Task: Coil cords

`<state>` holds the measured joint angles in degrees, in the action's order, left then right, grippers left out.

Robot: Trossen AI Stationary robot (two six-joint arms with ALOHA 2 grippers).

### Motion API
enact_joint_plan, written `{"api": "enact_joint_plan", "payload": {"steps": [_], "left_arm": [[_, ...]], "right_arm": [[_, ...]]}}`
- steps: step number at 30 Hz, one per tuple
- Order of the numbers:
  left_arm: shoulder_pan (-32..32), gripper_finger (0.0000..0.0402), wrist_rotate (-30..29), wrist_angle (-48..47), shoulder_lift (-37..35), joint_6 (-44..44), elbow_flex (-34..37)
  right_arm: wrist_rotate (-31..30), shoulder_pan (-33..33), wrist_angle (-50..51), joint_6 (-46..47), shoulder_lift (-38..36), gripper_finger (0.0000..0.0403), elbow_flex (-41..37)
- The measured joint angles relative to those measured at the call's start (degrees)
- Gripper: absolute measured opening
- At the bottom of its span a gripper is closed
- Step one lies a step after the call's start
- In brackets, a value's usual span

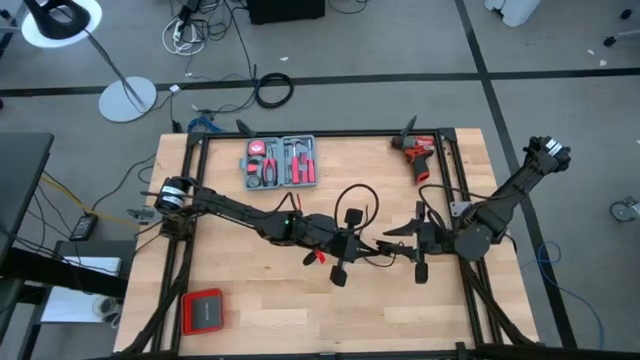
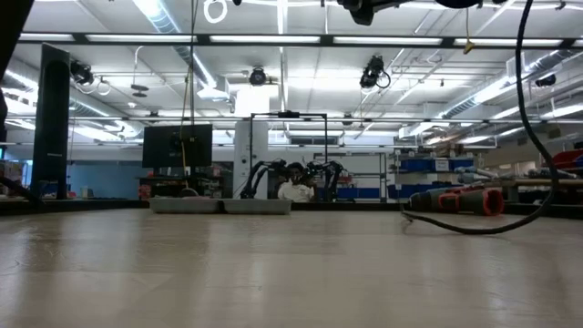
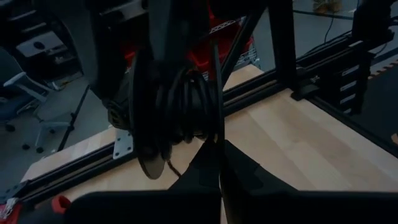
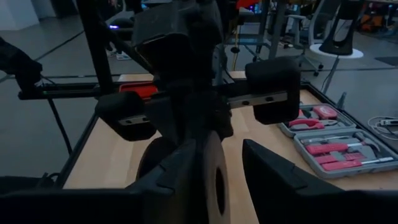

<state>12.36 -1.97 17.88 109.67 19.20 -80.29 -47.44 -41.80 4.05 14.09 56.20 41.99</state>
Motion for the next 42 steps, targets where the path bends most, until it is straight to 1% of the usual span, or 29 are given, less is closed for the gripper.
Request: {"api": "enact_joint_plan", "payload": {"steps": [3, 5, 7, 10, 11, 20, 24, 30, 33, 38, 42], "left_arm": [[0.1, 0.0000, -0.6, 0.0, 0.0, 1.1, 0.0], [0.4, 0.0000, -2.2, 0.4, 0.0, 2.1, 0.0], [0.8, 0.0000, -3.7, 0.7, 0.0, 3.0, 0.1], [0.8, 0.0000, -5.1, 1.2, 0.1, 3.3, 0.1], [0.8, 0.0000, -5.8, 1.3, 0.2, 3.3, 0.1], [1.7, 0.0000, -7.5, 1.6, -0.1, 2.4, 0.1], [2.9, 0.0000, -10.5, 0.6, -1.7, 2.4, 0.1], [3.9, 0.0004, -15.8, -8.3, -10.8, 1.9, -0.3], [4.0, 0.0009, -16.9, -14.3, -13.4, -1.1, -0.3], [4.5, 0.0012, -18.5, -20.8, -18.1, -3.8, -0.3], [4.9, 0.0012, -22.0, -29.1, -21.4, -4.7, -0.2]], "right_arm": [[0.2, 0.3, 0.0, 0.0, 0.2, 0.0128, 0.0], [0.4, 0.3, 0.2, 0.0, 0.1, 0.0117, 0.0], [0.8, 0.3, 0.5, 0.0, 0.2, 0.0088, 0.1], [0.6, 0.3, 1.6, -0.3, 0.6, 0.0022, 0.1], [0.5, 0.4, 1.9, -0.6, 0.7, 0.0013, 0.1], [0.1, -0.2, 3.0, 0.4, -0.3, 0.0003, 0.1], [-0.9, -1.3, 2.8, -1.3, -2.6, 0.0002, 0.0], [-1.6, -0.9, 0.5, -4.5, -3.8, 0.0001, 0.0], [-1.4, 0.2, 1.3, -6.3, -3.9, 0.0001, -0.3], [-0.9, 3.0, 1.4, -6.5, -3.7, 0.0000, -0.3], [1.7, 5.5, 1.2, -6.4, -3.6, 0.0000, -0.3]]}}
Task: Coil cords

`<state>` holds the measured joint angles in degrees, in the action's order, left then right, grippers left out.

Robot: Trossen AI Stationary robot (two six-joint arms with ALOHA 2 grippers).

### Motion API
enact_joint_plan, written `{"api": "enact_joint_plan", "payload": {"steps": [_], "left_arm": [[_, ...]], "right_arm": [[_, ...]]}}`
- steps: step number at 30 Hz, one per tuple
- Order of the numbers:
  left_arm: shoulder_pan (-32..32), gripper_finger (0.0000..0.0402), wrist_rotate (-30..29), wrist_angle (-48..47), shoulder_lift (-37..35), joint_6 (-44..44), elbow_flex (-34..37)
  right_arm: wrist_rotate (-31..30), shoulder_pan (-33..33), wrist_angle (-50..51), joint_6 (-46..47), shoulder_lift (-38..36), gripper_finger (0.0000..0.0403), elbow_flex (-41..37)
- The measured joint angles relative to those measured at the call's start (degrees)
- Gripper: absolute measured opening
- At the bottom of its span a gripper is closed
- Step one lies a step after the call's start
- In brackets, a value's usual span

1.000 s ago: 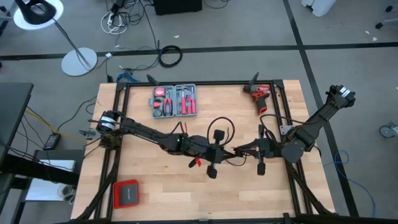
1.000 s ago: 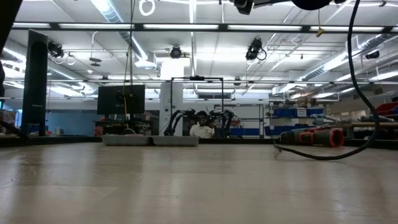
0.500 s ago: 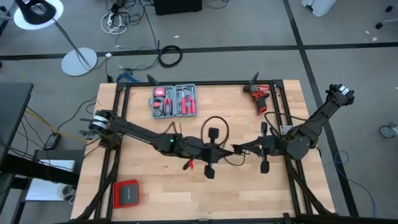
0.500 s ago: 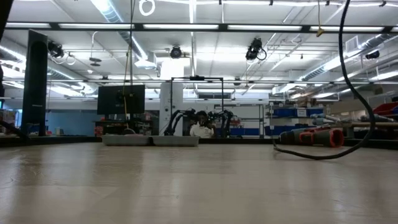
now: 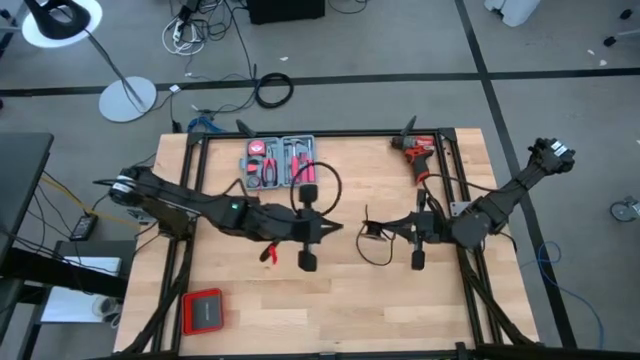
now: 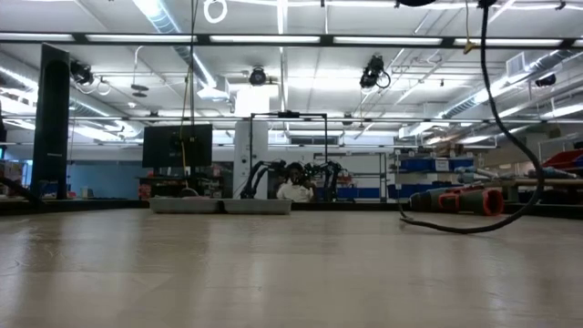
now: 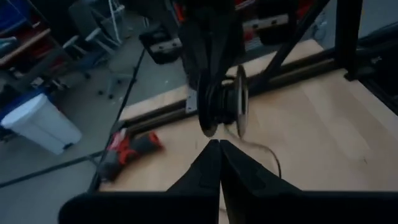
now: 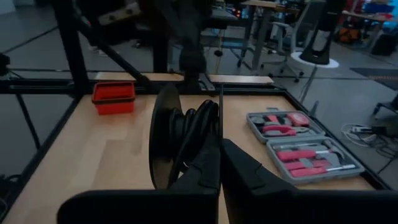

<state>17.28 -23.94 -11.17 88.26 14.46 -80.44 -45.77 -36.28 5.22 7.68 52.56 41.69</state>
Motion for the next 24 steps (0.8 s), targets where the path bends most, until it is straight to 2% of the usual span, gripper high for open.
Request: {"api": "enact_joint_plan", "payload": {"steps": [5, 10, 12, 15, 24], "left_arm": [[2.6, 0.0012, -2.0, -3.0, -7.5, 0.2, 0.0], [7.8, 0.0010, -3.0, -0.1, -13.2, 6.7, 0.0], [10.0, 0.0010, -6.0, 0.0, -15.8, 8.7, 0.0], [13.2, 0.0010, -12.0, -4.7, -19.9, 9.1, 0.0], [19.8, 0.0009, -22.6, -20.1, -27.8, 1.1, 0.0]], "right_arm": [[1.1, 3.3, -0.5, -1.0, 1.1, 0.0000, 0.0], [6.0, 7.8, -1.7, -1.4, 2.3, 0.0000, 0.1], [8.8, 9.2, -2.6, -1.4, 2.6, 0.0000, 0.1], [11.6, 10.9, -2.8, -1.3, 2.7, 0.0000, 0.1], [14.0, 13.5, -3.6, -1.2, 2.8, 0.0000, 0.2]]}}
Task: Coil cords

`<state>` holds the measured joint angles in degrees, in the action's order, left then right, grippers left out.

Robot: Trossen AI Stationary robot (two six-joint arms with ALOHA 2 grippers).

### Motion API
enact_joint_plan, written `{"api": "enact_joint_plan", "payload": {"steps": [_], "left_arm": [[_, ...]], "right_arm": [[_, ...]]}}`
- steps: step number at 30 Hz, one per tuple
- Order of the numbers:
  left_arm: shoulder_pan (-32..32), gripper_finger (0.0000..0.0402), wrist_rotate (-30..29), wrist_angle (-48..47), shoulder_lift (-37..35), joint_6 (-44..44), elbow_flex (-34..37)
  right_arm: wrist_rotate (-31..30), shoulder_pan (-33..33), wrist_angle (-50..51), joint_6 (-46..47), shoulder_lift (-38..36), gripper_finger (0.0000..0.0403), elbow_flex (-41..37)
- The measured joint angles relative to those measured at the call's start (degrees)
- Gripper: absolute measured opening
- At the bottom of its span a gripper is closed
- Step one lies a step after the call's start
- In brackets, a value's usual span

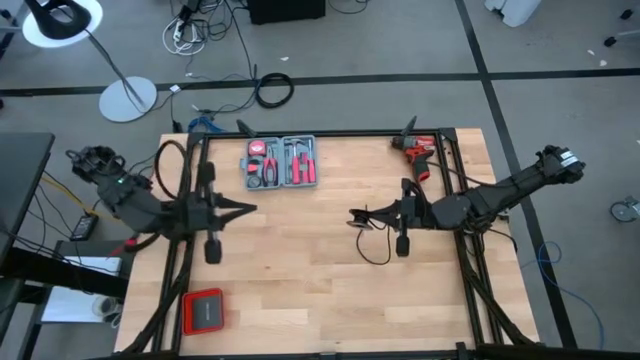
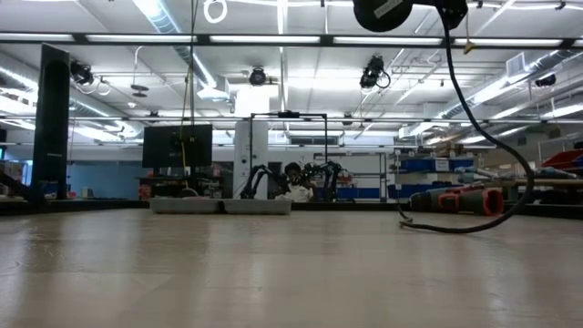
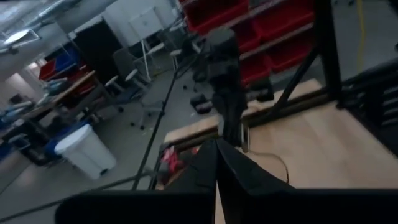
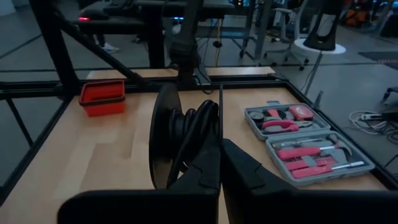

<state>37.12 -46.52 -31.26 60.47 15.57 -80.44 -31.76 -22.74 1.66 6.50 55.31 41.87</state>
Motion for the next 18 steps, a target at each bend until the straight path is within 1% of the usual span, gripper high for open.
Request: {"api": "enact_joint_plan", "payload": {"steps": [7, 12, 15, 18], "left_arm": [[4.3, 0.0009, -5.1, -6.3, -2.2, -2.6, 0.1], [8.6, 0.0009, -7.8, -6.8, -5.0, -5.1, 1.1], [9.6, 0.0009, -7.9, -2.8, -7.3, -5.4, 6.7], [9.5, 0.0009, -8.8, 3.5, -9.5, -5.4, 14.9]], "right_arm": [[2.9, 0.8, 0.1, 1.6, 0.1, 0.0001, 0.0], [4.7, 0.9, -0.2, 2.9, 2.1, 0.0001, 0.0], [5.5, 1.2, -2.0, 2.9, 4.6, 0.0001, 0.0], [8.0, 2.5, -4.6, 2.9, 7.4, 0.0001, 0.0]]}}
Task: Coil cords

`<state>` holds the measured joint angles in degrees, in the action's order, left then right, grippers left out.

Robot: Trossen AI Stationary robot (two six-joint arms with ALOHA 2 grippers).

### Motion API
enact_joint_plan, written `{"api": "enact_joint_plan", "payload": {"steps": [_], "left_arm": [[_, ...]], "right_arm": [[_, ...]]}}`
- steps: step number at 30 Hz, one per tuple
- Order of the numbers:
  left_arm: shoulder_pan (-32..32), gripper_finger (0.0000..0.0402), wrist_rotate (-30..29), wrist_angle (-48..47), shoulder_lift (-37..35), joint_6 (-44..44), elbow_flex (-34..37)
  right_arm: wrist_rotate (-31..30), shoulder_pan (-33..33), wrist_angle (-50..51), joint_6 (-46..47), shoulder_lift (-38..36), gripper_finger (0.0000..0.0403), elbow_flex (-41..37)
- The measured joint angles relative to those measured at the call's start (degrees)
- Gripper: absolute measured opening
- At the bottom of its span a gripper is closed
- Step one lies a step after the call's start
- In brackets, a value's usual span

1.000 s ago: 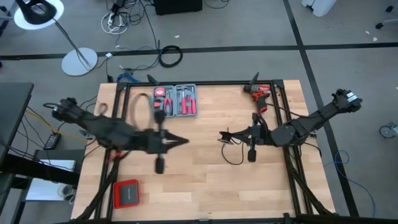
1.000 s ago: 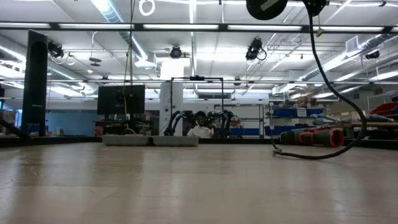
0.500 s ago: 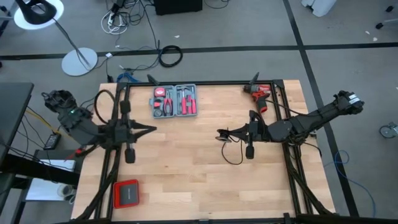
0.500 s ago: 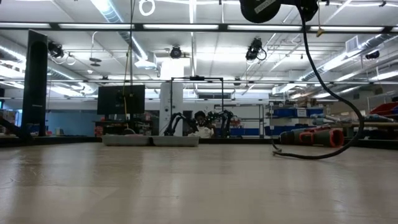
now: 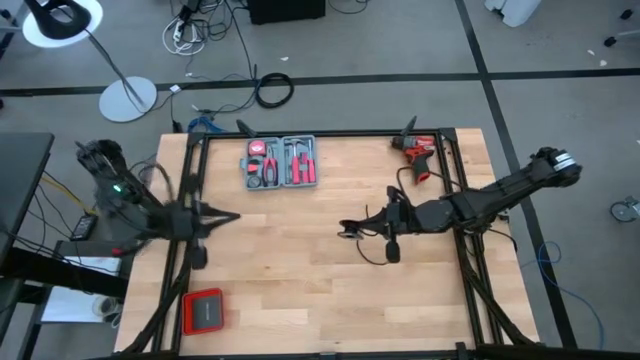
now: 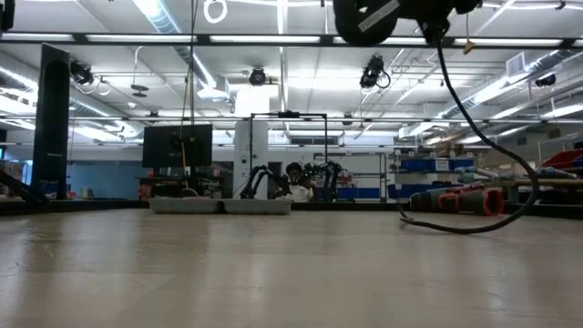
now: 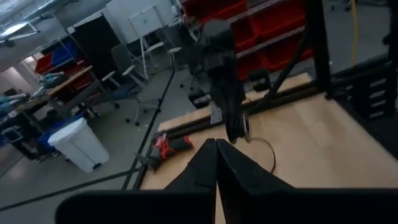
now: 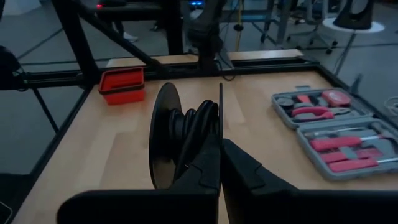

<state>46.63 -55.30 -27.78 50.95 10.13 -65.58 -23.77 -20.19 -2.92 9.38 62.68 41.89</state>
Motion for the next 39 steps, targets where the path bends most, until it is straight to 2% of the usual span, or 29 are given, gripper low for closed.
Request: {"api": "enact_joint_plan", "payload": {"steps": [2, 6, 11, 14, 17, 21, 26, 29, 33, 39], "left_arm": [[0.0, 0.0009, -0.6, 5.9, -1.9, 0.2, 6.1], [-0.4, 0.0009, -1.3, 24.3, -5.6, 2.9, 18.1], [-4.9, 0.0009, -0.9, 43.1, -5.3, 3.5, 30.9], [-9.1, 0.0009, 5.0, 51.1, -4.1, -1.8, 36.6], [-13.8, 0.0009, 11.6, 54.7, -1.2, -8.9, 40.7], [-18.1, 0.0009, 15.8, 60.2, 4.2, -13.1, 41.5], [-21.4, 0.0009, 22.5, 68.4, 12.4, -10.1, 39.0], [-23.0, 0.0010, 27.8, 68.4, 16.8, -11.4, 37.0], [-24.1, 0.0010, 29.0, 69.3, 23.1, -13.6, 35.1], [-25.7, 0.0010, 29.0, 78.3, 33.7, -13.8, 32.0]], "right_arm": [[1.3, 0.9, -1.4, 0.0, 1.8, 0.0001, 0.0], [4.0, 3.1, -6.7, -1.3, 5.0, 0.0001, 0.0], [11.2, 7.2, -15.4, -3.1, 8.3, 0.0001, 0.0], [15.0, 9.4, -19.1, -4.0, 10.3, 0.0001, 0.0], [17.7, 10.8, -23.5, -4.6, 12.7, 0.0001, 0.0], [19.1, 12.0, -29.5, -6.3, 17.0, 0.0001, 0.0], [19.6, 13.9, -34.4, -6.4, 20.6, 0.0001, 0.0], [19.6, 14.9, -34.1, -6.1, 20.2, 0.0001, 0.0], [19.6, 15.3, -34.6, -7.7, 17.9, 0.0001, 0.0], [19.7, 14.6, -39.2, -11.5, 16.5, 0.0001, 0.0]]}}
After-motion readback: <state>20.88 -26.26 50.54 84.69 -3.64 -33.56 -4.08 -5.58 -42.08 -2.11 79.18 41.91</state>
